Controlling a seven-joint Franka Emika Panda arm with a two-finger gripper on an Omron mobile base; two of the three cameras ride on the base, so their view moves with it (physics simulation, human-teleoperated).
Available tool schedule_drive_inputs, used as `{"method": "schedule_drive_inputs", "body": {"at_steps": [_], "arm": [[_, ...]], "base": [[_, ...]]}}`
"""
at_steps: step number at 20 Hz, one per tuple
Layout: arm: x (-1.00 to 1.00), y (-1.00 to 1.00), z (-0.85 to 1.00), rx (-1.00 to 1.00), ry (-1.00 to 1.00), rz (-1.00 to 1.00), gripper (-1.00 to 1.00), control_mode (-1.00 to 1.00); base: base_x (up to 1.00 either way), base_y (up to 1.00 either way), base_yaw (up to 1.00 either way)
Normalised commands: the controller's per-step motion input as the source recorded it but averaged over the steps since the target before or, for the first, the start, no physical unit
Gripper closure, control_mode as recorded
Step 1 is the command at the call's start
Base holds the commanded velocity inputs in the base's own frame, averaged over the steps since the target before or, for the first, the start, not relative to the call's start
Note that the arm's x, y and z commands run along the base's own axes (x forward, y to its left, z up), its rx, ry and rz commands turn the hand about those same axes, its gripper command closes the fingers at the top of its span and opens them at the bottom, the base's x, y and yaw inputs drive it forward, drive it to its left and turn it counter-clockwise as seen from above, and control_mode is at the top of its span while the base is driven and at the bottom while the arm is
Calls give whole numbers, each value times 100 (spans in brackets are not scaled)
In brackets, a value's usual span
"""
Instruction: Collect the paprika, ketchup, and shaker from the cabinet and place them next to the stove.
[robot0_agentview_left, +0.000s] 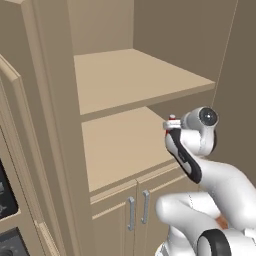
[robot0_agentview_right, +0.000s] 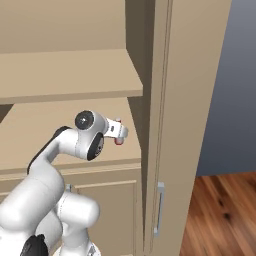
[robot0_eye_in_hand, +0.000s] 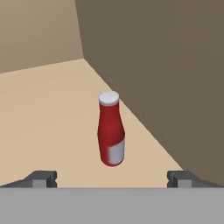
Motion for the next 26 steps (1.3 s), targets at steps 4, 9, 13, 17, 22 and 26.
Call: {"method": "schedule_drive_inputs", "body": {"at_steps": [4, 9, 13, 17, 22, 26], "arm": [[22, 0, -1, 0, 0, 0, -100, -100], [13, 0, -3, 0, 0, 0, -100, -100], [9, 0, -3, 0, 0, 0, -100, -100], [5, 0, -3, 0, 0, 0, -100, -100], [5, 0, -2, 0, 0, 0, -100, -100], [6, 0, -1, 0, 0, 0, -100, -100]], "base": [[0, 0, 0], [0, 0, 0], [0, 0, 0], [0, 0, 0], [0, 0, 0], [0, 0, 0]]}}
